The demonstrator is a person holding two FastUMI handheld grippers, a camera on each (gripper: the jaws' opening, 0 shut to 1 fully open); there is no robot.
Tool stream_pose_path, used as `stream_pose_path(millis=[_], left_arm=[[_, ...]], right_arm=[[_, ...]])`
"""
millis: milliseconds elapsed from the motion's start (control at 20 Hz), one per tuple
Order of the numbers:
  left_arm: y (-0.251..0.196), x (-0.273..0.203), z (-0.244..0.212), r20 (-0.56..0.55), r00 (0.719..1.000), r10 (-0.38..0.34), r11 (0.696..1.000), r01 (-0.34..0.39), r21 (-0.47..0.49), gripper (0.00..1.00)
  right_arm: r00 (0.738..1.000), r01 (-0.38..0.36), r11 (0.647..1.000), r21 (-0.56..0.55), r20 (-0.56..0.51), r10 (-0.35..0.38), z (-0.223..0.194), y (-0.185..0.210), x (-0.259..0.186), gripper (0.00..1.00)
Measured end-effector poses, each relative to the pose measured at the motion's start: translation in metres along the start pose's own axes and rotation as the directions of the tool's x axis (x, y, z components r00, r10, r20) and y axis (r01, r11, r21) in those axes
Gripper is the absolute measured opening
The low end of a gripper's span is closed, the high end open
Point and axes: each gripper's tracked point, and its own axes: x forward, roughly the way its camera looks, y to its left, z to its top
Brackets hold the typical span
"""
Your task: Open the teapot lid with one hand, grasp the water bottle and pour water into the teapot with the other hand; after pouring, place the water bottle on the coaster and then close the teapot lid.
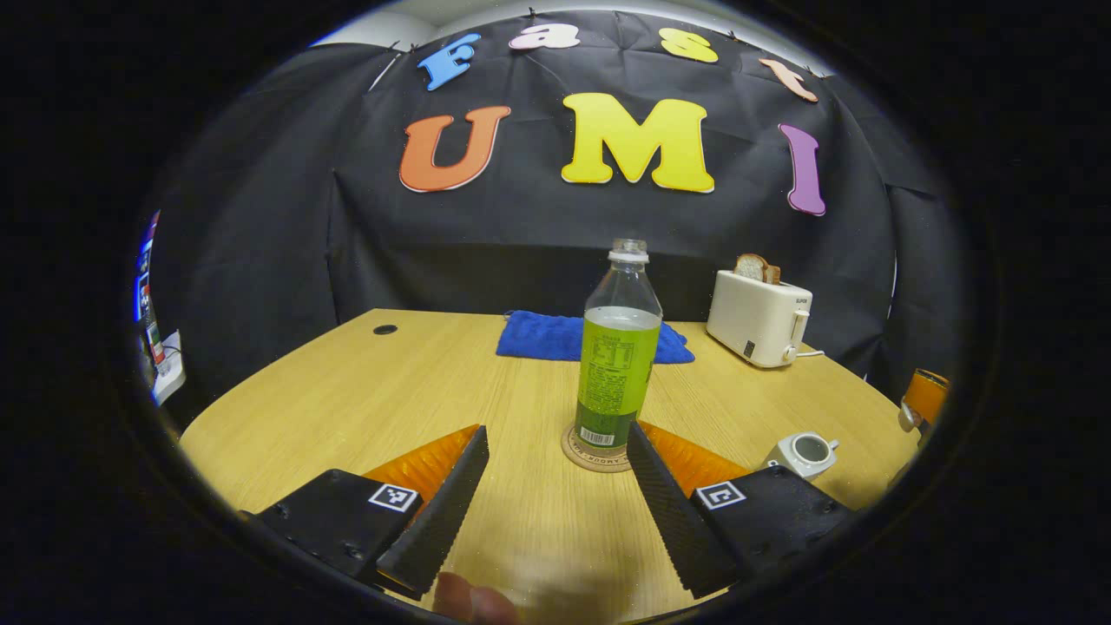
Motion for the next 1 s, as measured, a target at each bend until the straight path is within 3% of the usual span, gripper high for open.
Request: stream_pose_path(millis=[200, 350, 500, 1000], left_arm=[[0.012, -0.038, 0.008, 0.054, 0.998, 0.025, 1.000, -0.024, -0.010, 1.00], [0.012, -0.058, 0.013, 0.087, 0.996, 0.030, 0.999, -0.033, 0.033, 1.00], [0.024, -0.070, 0.017, 0.133, 0.988, 0.077, 0.992, -0.090, 0.091, 0.99], [0.042, -0.095, 0.011, 0.154, 0.979, 0.130, 0.990, -0.138, 0.041, 0.99]], right_arm=[[0.999, -0.042, 0.999, -0.035, 0.010, 0.042, 0.008, 0.018, 0.022, 0.02], [0.998, -0.069, 0.996, -0.054, 0.000, 0.069, 0.006, 0.031, 0.038, 0.02], [0.996, -0.093, 0.994, -0.054, -0.015, 0.092, -0.003, 0.040, 0.053, 0.02], [0.989, -0.116, 0.992, -0.054, -0.095, 0.111, -0.039, 0.046, 0.083, 0.02]])
